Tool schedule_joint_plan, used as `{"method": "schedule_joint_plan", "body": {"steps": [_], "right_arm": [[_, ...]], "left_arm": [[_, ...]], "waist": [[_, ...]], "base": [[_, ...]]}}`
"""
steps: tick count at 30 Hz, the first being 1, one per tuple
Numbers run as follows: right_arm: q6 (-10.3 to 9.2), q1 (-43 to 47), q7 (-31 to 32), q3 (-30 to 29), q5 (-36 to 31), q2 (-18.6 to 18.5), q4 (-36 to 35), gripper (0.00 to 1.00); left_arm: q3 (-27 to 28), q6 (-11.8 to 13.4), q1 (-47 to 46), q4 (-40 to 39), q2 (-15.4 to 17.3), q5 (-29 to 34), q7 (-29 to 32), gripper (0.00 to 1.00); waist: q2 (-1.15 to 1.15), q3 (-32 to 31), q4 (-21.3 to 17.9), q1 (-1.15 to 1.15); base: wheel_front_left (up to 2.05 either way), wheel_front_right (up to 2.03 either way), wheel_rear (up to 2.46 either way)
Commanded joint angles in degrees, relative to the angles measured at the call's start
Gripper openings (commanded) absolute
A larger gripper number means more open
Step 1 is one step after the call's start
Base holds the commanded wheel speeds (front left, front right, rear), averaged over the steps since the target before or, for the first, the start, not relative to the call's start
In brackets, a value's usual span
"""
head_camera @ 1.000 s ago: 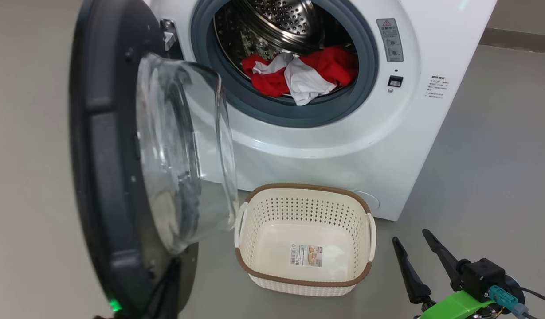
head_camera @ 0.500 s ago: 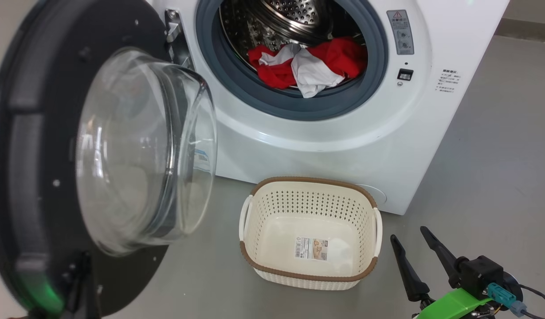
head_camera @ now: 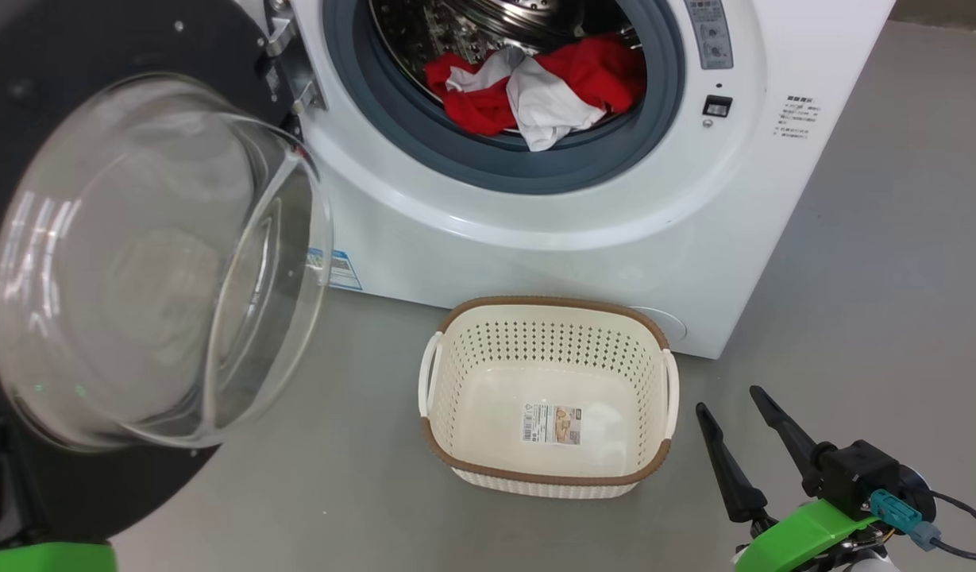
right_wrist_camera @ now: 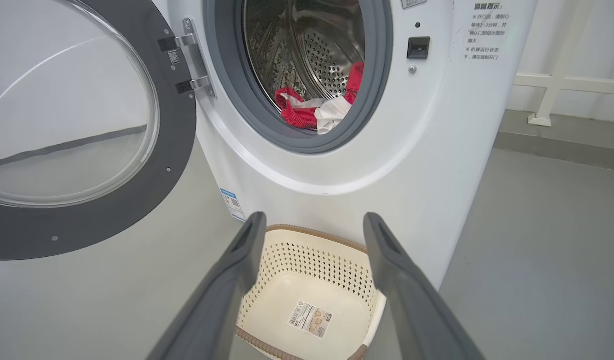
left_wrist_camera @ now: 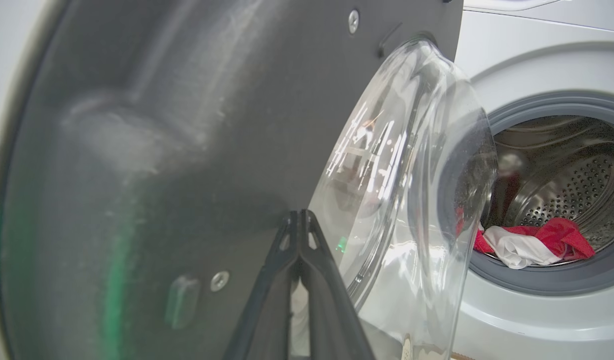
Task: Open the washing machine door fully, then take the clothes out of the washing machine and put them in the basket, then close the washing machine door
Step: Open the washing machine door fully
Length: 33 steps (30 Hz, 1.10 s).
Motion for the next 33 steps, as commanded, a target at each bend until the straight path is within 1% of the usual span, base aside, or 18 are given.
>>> {"method": "schedule_joint_plan", "body": {"steps": [1,11,13,20,21,28,33], "right_arm": [[0.09,-1.99,-0.69,1.49,-0.09,-0.28,-1.44,1.00],[0.09,-2.58,-0.69,1.56,-0.24,-0.28,-1.43,1.00],[0.09,-2.59,-0.69,1.58,-0.26,-0.23,-1.46,1.00],[0.09,-3.11,-0.69,1.69,-0.65,-0.07,-1.78,1.00],[0.09,-3.52,-0.69,1.64,-0.77,-0.12,-1.81,1.00],[0.09,-4.49,-0.69,1.31,-1.22,-0.22,-1.95,1.00],[0.09,-4.82,-0.69,1.24,-1.41,-0.23,-1.93,1.00]], "left_arm": [[3.84,-0.05,-3.07,-0.38,2.72,0.61,-0.55,0.00],[10.80,-0.48,-8.74,6.92,5.92,4.07,-0.55,0.00],[11.40,-0.52,-9.32,7.73,6.30,4.36,-0.55,0.00],[15.41,-0.77,-13.57,13.46,9.50,6.03,-0.55,0.00],[16.16,-0.81,-14.61,14.80,10.42,6.81,-0.55,0.00],[19.21,-0.92,-17.89,19.68,13.30,8.41,-0.55,0.00],[20.46,-1.00,-19.33,22.17,14.62,9.19,-0.55,0.00]], "waist": [[0.00,0.56,-0.40,0.00],[0.00,1.55,-1.49,0.00],[0.00,1.59,-1.63,0.00],[0.00,3.16,-2.71,0.00],[0.00,3.77,-3.05,0.00],[0.00,5.29,-3.96,0.00],[0.00,5.77,-4.26,0.00]], "base": [[0.00,0.00,0.00],[0.00,0.00,0.00],[0.00,0.00,0.00],[0.00,0.00,0.00],[0.00,0.00,0.00],[0.00,0.00,0.00],[0.00,0.00,0.00]]}}
